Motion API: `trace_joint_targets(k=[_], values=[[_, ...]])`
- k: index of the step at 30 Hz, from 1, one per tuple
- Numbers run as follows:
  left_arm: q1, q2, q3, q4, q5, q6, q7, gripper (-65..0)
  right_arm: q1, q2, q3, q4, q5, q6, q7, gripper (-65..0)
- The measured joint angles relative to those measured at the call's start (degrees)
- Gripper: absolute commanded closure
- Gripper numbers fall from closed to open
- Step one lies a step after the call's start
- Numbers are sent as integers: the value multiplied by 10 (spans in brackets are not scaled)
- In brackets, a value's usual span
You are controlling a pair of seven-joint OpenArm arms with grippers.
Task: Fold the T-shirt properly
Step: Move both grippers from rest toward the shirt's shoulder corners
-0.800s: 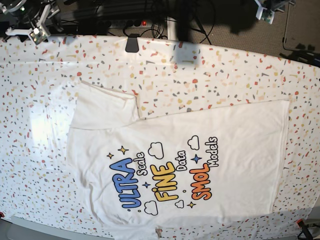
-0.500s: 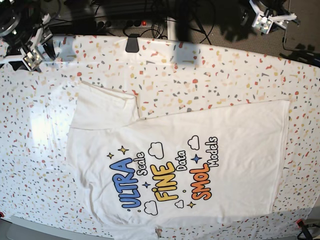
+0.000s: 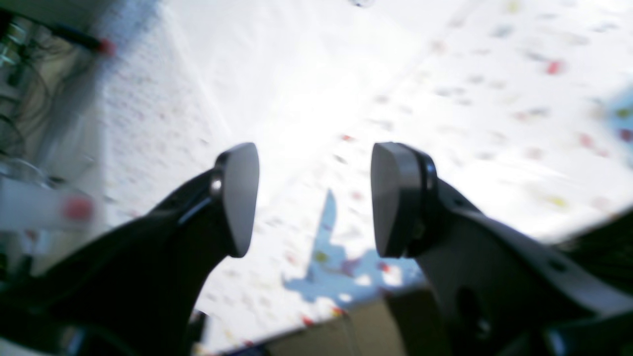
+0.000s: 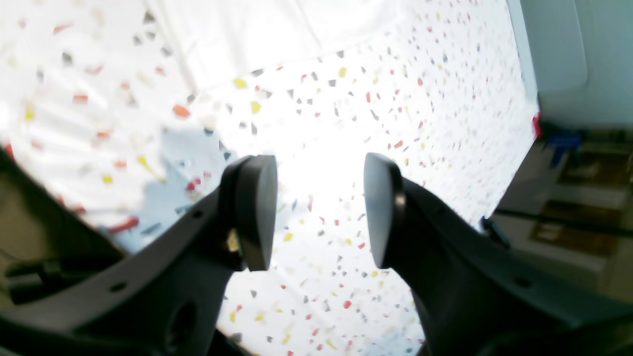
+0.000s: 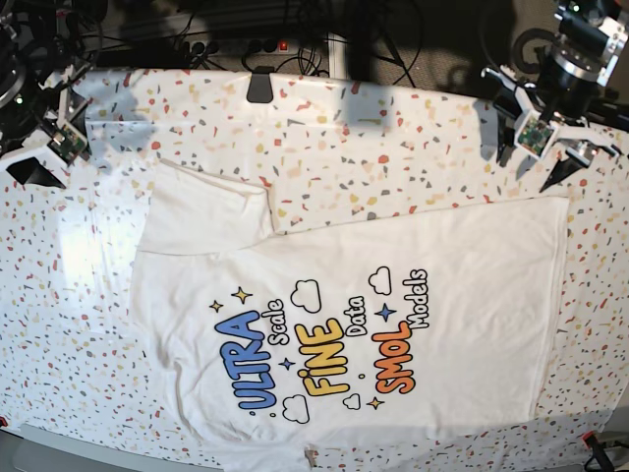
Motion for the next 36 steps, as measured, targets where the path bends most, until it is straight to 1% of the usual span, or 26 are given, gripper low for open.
trace_joint_targets(k=[1, 3, 6, 8, 11, 13, 15, 16, 18, 20, 23, 28, 32, 36], values=[[-8, -9, 0, 0, 0, 0, 0, -348, 0, 0, 0, 0, -13, 7, 2, -286], [-22, -26, 1, 0, -4, -4, 1, -348, 0, 0, 0, 0, -32, 9, 2, -286], [-43, -63, 2, -1, -41, -8, 21, -348, 0, -5, 0, 0, -68, 9, 2, -286], [-55, -95, 2, -11, -38, -6, 25, -348, 0, -17, 0, 0, -85, 9, 2, -286], [-61, -146, 2, -50, -33, -4, 26, -348, 1, -43, 0, 0, -99, 9, 2, -286], [-60, -172, 5, -84, -39, -7, -4, -348, 1, -63, 0, 0, -100, 9, 2, -286], [-60, -198, 13, -126, -27, -7, -40, -348, 0, -76, 0, 0, -100, 11, 2, -286], [-60, -210, 17, -147, -9, -6, -59, -348, 0, -80, 0, 0, -101, 11, 2, -286], [-64, -229, 30, -190, 49, -7, -105, -348, 0, -83, 0, 0, -101, 11, 2, -286], [-83, -238, 51, -229, 106, -9, -147, -348, 1, -86, 0, 0, -101, 11, 2, -286], [-126, -247, 92, -283, 166, -10, -199, -348, 0, -92, 0, 0, -101, 11, 2, -286], [-213, -243, 182, -362, 224, -11, -210, -348, 0, -91, 0, 0, -100, 11, 2, -286], [-269, -241, 238, -413, 227, -7, -203, -347, 0, -91, 0, 0, -101, 10, 2, -286], [-313, -246, 286, -449, 228, -3, -195, -347, 0, -92, 0, 0, -101, 11, 2, -286]])
